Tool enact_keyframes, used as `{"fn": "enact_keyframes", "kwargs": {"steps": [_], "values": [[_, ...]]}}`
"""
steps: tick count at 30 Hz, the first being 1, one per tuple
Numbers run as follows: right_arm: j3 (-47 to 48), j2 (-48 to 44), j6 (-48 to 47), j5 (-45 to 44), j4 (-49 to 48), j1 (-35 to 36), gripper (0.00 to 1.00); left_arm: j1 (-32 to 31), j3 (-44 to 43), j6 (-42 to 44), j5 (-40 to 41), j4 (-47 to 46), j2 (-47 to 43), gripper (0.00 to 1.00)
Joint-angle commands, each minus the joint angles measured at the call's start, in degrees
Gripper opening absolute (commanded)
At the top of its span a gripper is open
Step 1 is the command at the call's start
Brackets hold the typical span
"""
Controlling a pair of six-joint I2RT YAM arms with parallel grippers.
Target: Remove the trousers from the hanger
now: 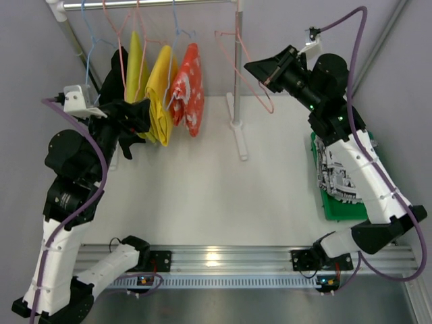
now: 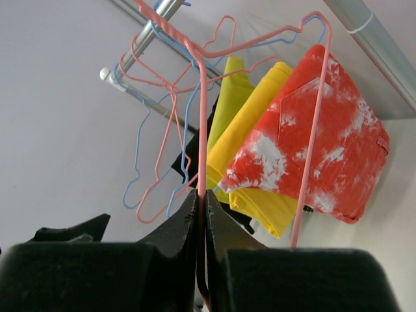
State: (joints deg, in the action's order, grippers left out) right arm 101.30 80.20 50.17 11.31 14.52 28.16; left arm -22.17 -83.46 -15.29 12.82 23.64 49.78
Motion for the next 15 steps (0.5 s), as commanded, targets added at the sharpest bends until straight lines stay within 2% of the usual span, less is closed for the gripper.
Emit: {"fn": "enact_keyframes", "kwargs": {"steps": [1,8,15], "values": [[6.1,3.1,-0.1,-3.1,-5.6,2.0,0.0,0.5,-0.2,-1.8,1.4,-1.1,0.8,0.99],[16.0,11.6,-2.4,-8.1,-5.1,3.0,0.0,0.5,-0.7,-6.5,-2.4,1.0,1.7,0.99],[16.9,15.5,-3.3,-9.6,-5.2,4.8,0.0,0.5,-0.7,-7.6,-3.5,1.1,2.6,0.99]]}}
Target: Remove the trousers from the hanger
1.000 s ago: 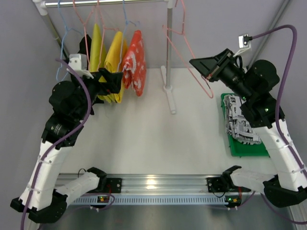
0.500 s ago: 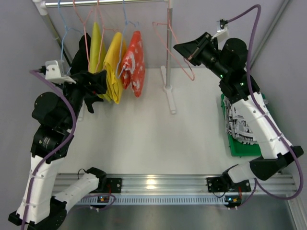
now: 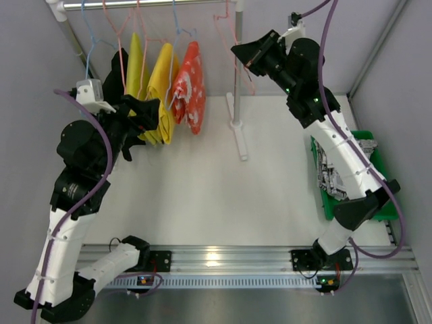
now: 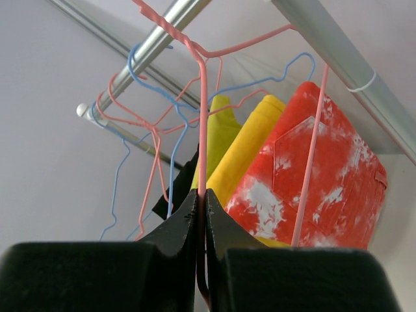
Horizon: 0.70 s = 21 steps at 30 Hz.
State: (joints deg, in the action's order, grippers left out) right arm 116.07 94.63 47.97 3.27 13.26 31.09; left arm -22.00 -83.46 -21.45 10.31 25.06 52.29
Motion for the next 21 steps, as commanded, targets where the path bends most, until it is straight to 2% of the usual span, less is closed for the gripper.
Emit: {"fn": "enact_keyframes", "kwargs": {"steps": [1,10,11,12,14,15,17,18,20,21], "values": [[1.7,1.3,-0.9,-1.8,-3.8,2.0,0.0,0.3,-0.7,-1.4,-1.2,0.1,0.2,0.99],[-3.0,2.2,0.5,-1.4,-3.1,2.4,0.01,0.4,-2.0,-1.4,-1.9,2.2,1.9,0.99],[-3.7,2.1,0.5,-1.3,-3.0,2.4,0.06,0.3,-2.7,-1.2,-2.0,3.8,2.4,0.99],[-4.2,1.5,0.4,-1.2,-3.1,2.4,0.16,0.3,-3.4,-1.0,-2.8,4.8,3.5,0.99],[-5.8,0.4,-0.2,-0.8,-3.1,2.4,0.27,0.3,-5.7,0.3,-4.1,7.7,5.5,0.99],[-6.5,0.0,-0.5,-0.7,-3.2,2.4,0.36,0.4,-6.7,0.5,-5.1,8.3,6.0,0.99],[-8.6,-1.7,-1.2,-0.5,-3.1,2.4,0.46,0.4,-7.3,1.5,-6.6,9.4,6.8,0.99],[-9.4,-2.3,-1.6,-0.2,-3.3,2.4,0.58,0.4,-7.9,1.9,-7.8,10.6,7.6,0.99],[-12.4,-5.3,-3.2,0.1,-3.2,2.5,0.71,0.4,-9.6,3.4,-12.4,12.1,9.0,0.99],[-13.6,-6.6,-5.3,0.2,-3.2,2.4,0.81,0.5,-11.1,3.9,-13.5,13.9,9.4,0.99]]}}
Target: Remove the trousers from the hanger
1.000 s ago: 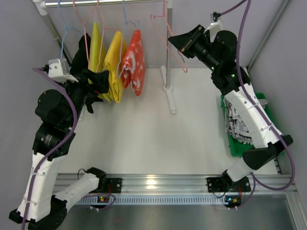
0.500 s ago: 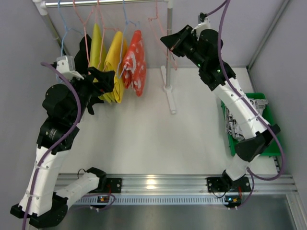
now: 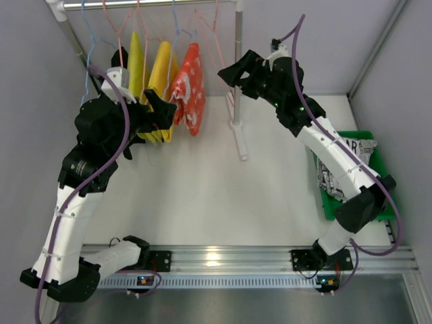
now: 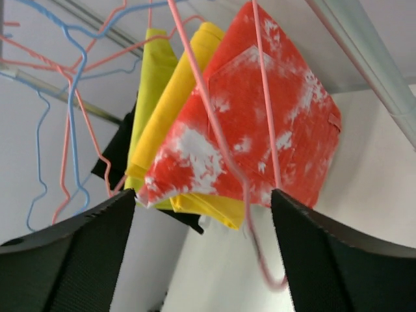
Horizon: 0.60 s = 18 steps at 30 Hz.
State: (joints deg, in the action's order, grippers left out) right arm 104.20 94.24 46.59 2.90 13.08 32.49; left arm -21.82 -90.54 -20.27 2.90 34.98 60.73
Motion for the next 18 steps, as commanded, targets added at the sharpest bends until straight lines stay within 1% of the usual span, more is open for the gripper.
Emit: {"fn": "enact_keyframes", "kwargs": {"steps": [1,2,3,4,5,6,7,8,9,10,11,12,13,14,16,17,18], "values": [[-2.9,-7.6,-5.0,0.4,-3.1,1.0,0.86,0.2,-4.5,3.7,-8.4,4.8,1.4,0.99],[-5.5,-10.4,-6.4,0.4,-3.3,1.0,0.97,0.2,-5.2,4.5,-9.8,5.7,1.9,0.99],[-7.0,-12.1,-10.0,0.2,-3.5,1.0,0.99,0.2,-6.1,5.1,-11.1,7.4,2.1,0.99],[-8.7,-14.0,-11.8,-0.2,-4.0,1.0,1.0,0.2,-6.7,6.4,-12.5,8.4,2.4,0.99],[-12.7,-18.0,-13.3,-0.6,-4.7,1.0,0.99,0.3,-7.1,7.1,-13.0,9.2,2.5,0.99],[-14.4,-20.0,-16.6,-1.1,-4.8,0.9,0.99,0.3,-7.3,7.7,-13.3,9.8,2.3,0.99],[-18.3,-22.2,-18.2,-2.2,-4.9,0.9,0.99,0.2,-7.2,8.8,-13.3,10.5,1.9,0.99],[-20.3,-26.5,-19.7,-2.5,-4.5,0.9,0.99,0.3,-6.9,9.5,-13.4,10.7,1.2,0.99],[-22.2,-28.6,-22.9,-2.6,-4.1,0.8,0.99,0.3,-6.8,10.2,-13.5,11.2,0.9,0.99],[-25.7,-30.8,-24.5,-4.7,-3.6,0.8,0.99,0.2,-6.1,10.7,-12.7,11.3,0.3,0.99],[-27.5,-35.0,-26.1,-5.5,-2.8,0.8,1.0,0.2,-5.7,11.0,-10.0,11.6,-0.9,0.99],[-29.2,-37.2,-29.2,-6.3,-1.3,0.8,0.99,0.2,-5.5,11.5,-8.4,11.9,-1.4,0.99],[-33.1,-39.5,-30.9,-8.0,-0.7,0.7,0.99,0.3,-4.0,12.7,-6.7,12.1,-2.0,0.99],[-35.2,-43.7,-32.8,-9.0,-0.2,0.8,1.0,0.2,-3.2,13.5,-3.5,12.5,-3.7,0.99],[-40.7,-48.1,-37.2,-12.8,1.8,0.7,0.99,0.4,-1.3,15.6,0.3,12.7,-5.6,0.99],[-42.6,-52.5,-38.6,-13.4,2.1,-0.7,0.99,0.6,0.8,16.1,3.5,13.3,-7.4,0.99],[-44.2,-54.5,-40.9,-12.9,2.6,-2.2,0.99,0.6,1.8,16.6,5.1,13.7,-8.3,0.99]]}}
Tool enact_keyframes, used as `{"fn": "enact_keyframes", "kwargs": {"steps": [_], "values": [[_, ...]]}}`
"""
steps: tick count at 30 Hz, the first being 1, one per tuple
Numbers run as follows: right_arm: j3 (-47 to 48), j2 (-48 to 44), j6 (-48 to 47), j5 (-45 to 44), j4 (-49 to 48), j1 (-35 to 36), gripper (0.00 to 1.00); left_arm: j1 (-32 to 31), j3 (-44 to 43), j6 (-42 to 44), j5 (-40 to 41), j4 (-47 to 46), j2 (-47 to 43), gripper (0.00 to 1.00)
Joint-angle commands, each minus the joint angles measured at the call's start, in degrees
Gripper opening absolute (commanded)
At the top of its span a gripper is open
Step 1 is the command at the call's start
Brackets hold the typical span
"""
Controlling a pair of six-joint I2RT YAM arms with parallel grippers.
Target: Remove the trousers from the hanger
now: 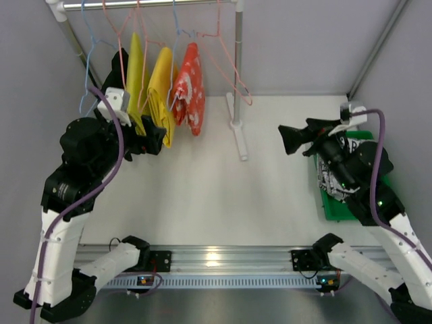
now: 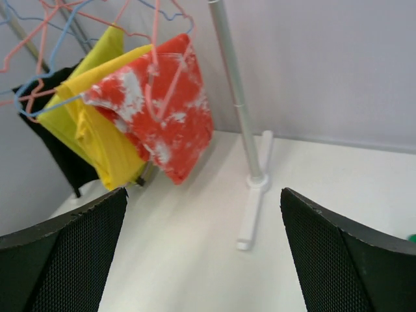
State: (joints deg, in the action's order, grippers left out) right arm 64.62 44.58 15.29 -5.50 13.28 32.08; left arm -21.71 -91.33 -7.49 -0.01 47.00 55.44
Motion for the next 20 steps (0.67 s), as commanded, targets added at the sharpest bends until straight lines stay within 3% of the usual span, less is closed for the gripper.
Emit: {"fn": "enact_keyframes", "kwargs": {"steps": [1,6,9,14,20], "values": [[-7.0,-8.6,-10.6,-4.7,3.5,-3.1,0.99,0.5,3.5,5.4,9.4,1.9,-3.9,0.99],[-13.2,-18.3,-14.8,-5.0,6.0,-10.2,0.99,0.5,9.8,7.3,22.9,4.0,-8.8,0.99],[-16.1,-23.6,-14.8,-3.1,7.3,-14.3,1.0,0.7,14.6,11.0,26.0,2.9,-13.0,0.99],[-17.7,-28.5,-14.8,-1.5,9.1,-17.9,1.0,2.2,17.1,11.4,27.3,3.1,-15.9,0.99],[-16.8,-28.1,-14.8,-0.5,9.4,-18.5,0.99,2.1,17.4,11.4,28.3,1.3,-15.2,0.99]]}}
